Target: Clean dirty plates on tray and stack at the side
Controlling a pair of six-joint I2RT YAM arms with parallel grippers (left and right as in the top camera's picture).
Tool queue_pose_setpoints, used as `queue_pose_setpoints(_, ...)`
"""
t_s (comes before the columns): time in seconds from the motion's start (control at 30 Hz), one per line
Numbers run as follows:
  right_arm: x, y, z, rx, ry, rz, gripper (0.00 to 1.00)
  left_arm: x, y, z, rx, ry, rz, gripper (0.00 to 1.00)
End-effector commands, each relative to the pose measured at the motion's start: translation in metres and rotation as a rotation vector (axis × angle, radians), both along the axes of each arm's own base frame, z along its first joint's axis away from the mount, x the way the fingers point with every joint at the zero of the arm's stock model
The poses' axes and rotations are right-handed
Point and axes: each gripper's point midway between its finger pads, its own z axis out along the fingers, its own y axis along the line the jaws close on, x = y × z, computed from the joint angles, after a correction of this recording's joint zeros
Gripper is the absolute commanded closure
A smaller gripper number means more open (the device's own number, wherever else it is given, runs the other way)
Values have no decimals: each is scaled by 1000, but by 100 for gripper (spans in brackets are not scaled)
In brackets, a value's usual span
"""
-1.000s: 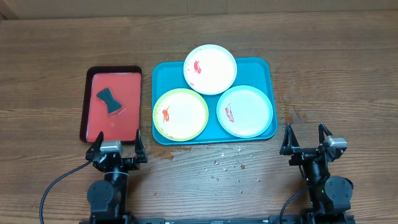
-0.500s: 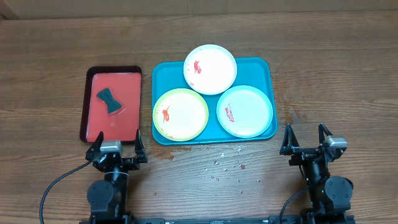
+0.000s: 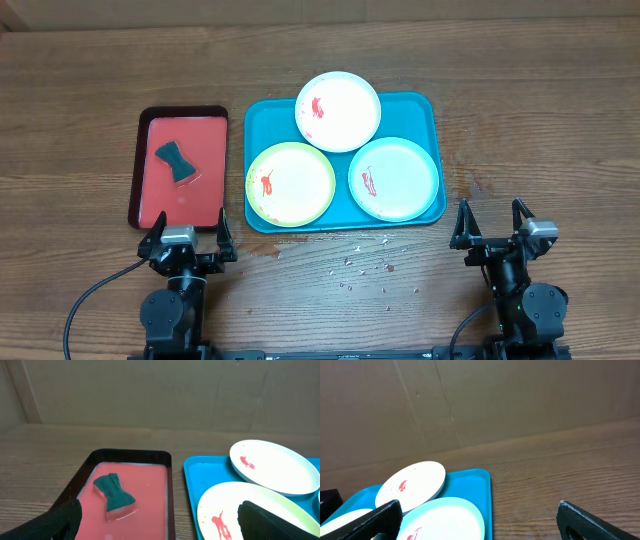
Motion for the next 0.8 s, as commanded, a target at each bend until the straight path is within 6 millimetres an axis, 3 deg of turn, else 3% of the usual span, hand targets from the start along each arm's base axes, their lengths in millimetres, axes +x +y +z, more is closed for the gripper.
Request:
queue_pose_setpoints(0.0,0,-1,-1,-8,-6,-7,0,0,0,1,16,-8,-1,0)
queue_pose_setpoints(0.4,0,-1,-1,-8,-6,-7,0,0,0,1,16,-10,-1,0)
queue_pose_setpoints(0.63,0,-1,-1,-8,-6,-7,0,-1,-14,45,15,-189,-77,0)
queue_pose_setpoints(0.77,0,-1,-1,-8,-6,-7,0,-14,-38,93,39,-391,-219,0)
